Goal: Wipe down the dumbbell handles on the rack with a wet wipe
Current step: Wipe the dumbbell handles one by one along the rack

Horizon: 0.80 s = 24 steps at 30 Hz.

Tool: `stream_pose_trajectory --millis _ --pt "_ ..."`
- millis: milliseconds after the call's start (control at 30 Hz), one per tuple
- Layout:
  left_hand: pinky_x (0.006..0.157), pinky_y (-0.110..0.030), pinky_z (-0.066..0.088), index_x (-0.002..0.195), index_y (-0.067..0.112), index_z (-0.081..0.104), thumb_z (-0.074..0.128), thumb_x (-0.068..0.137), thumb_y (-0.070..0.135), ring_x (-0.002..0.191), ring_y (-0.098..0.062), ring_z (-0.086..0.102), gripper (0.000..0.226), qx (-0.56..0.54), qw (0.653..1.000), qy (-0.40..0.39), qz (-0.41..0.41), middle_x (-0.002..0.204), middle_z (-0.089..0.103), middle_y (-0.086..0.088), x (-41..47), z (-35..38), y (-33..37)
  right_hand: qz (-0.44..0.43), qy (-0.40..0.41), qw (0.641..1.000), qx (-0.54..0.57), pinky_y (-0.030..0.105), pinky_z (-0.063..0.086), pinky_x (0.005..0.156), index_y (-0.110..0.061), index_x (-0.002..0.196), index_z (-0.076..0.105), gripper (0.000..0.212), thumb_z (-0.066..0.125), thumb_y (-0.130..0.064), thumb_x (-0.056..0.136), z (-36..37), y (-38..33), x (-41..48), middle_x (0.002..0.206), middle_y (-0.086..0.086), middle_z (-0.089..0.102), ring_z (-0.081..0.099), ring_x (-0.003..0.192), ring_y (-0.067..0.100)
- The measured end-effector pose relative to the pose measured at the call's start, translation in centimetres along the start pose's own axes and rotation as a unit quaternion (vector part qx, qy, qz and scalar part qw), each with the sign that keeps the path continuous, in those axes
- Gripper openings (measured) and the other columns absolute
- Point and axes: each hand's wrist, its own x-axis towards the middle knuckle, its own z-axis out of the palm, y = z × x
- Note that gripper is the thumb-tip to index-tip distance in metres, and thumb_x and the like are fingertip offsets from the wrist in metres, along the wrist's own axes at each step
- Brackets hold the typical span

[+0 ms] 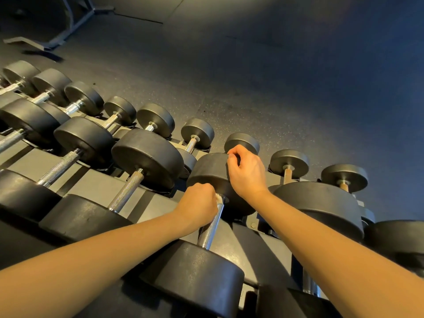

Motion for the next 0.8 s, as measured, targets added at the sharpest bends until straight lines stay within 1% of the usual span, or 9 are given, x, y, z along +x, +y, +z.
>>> stream_pose_trajectory --millis 67,167,233,300,400,500,567,667,800 --pt "0.056 -0.025 0.042 0.089 0.004 0.068 0.055 0.101 0.014 0.067 -0.018 0.058 0.02 -0.1 0.992 -0.026 -0.069 0.074 0.059 -0.006 0.4 -0.3 0.5 0.002 0.0 1.0 -0.002 0.033 0.056 0.075 -0.023 0.108 0.063 0.017 0.046 -0.026 0.104 0.0 -0.1 0.0 0.088 -0.007 0.062 0.059 0.077 0.009" --pt "0.059 -0.025 0.046 0.108 0.005 0.066 0.052 0.102 0.011 0.083 -0.022 0.063 0.016 -0.239 0.947 -0.104 -0.188 0.091 0.064 -0.011 1.0 -0.9 0.3 0.003 0.0 1.0 -0.008 0.032 0.055 0.074 -0.022 0.109 0.063 0.017 0.047 -0.026 0.104 -0.1 -0.2 0.0 0.089 -0.005 0.064 0.058 0.076 0.009" --pt "0.06 -0.024 0.047 0.106 0.005 0.067 0.053 0.102 0.012 0.08 -0.021 0.063 0.016 -0.227 0.95 -0.121 -0.177 0.088 0.064 -0.01 0.6 -1.2 0.2 0.004 -0.003 1.0 -0.006 0.029 0.052 0.071 -0.023 0.108 0.062 0.016 0.047 -0.026 0.104 -0.1 -0.1 0.0 0.088 -0.006 0.064 0.058 0.075 0.007" --pt "0.061 -0.027 0.046 0.088 0.008 0.065 0.055 0.101 0.014 0.073 -0.021 0.061 0.018 -0.11 0.984 -0.104 -0.094 0.074 0.058 -0.007 -0.2 -1.3 0.0 0.006 -0.005 1.0 -0.005 0.03 0.052 0.071 -0.023 0.109 0.062 0.017 0.047 -0.027 0.104 -0.1 -0.1 0.0 0.089 -0.005 0.064 0.059 0.076 0.007" --pt "0.058 -0.029 0.042 0.072 0.015 0.052 0.057 0.101 0.023 0.07 -0.025 0.061 0.031 0.006 0.997 -0.068 -0.026 0.068 0.052 -0.009 -1.2 -0.8 0.4 0.006 0.004 1.0 -0.007 0.039 0.058 0.076 -0.023 0.107 0.063 0.017 0.047 -0.027 0.104 0.0 0.0 0.0 0.087 -0.004 0.065 0.06 0.077 0.011" --pt "0.07 -0.037 0.052 0.09 0.01 0.063 0.058 0.102 0.029 0.083 -0.028 0.066 0.023 -0.093 0.989 -0.075 -0.087 0.081 0.062 -0.011 0.1 -0.5 1.3 0.007 0.005 1.0 -0.004 0.038 0.058 0.077 -0.023 0.107 0.063 0.017 0.047 -0.027 0.104 -0.1 0.0 0.0 0.087 -0.005 0.064 0.058 0.076 0.006" --pt "0.078 -0.036 0.056 0.099 0.008 0.067 0.059 0.102 0.034 0.088 -0.027 0.069 0.027 -0.212 0.962 -0.095 -0.145 0.087 0.066 -0.01 0.9 -0.4 1.0 0.006 0.006 1.0 -0.003 0.037 0.058 0.077 -0.023 0.107 0.063 0.017 0.047 -0.026 0.103 -0.1 -0.1 -0.1 0.087 -0.006 0.064 0.058 0.076 0.005" --pt "0.079 -0.037 0.063 0.109 0.006 0.069 0.06 0.103 0.036 0.086 -0.023 0.073 0.031 -0.308 0.924 -0.136 -0.181 0.095 0.072 -0.011 0.2 -0.4 -0.4 0.009 0.003 1.0 0.0 0.04 0.058 0.078 -0.023 0.107 0.063 0.018 0.047 -0.027 0.103 0.1 0.0 -0.1 0.088 -0.006 0.064 0.059 0.077 0.007" --pt "0.087 -0.038 0.06 0.113 0.008 0.071 0.07 0.094 0.047 0.079 -0.018 0.069 0.043 -0.216 0.927 -0.25 -0.178 0.093 0.073 -0.01 -1.6 -1.2 -3.0 0.01 0.0 1.0 0.004 0.042 0.059 0.074 -0.024 0.105 0.062 0.017 0.046 -0.028 0.103 0.1 0.1 0.0 0.086 -0.006 0.064 0.06 0.076 0.01"
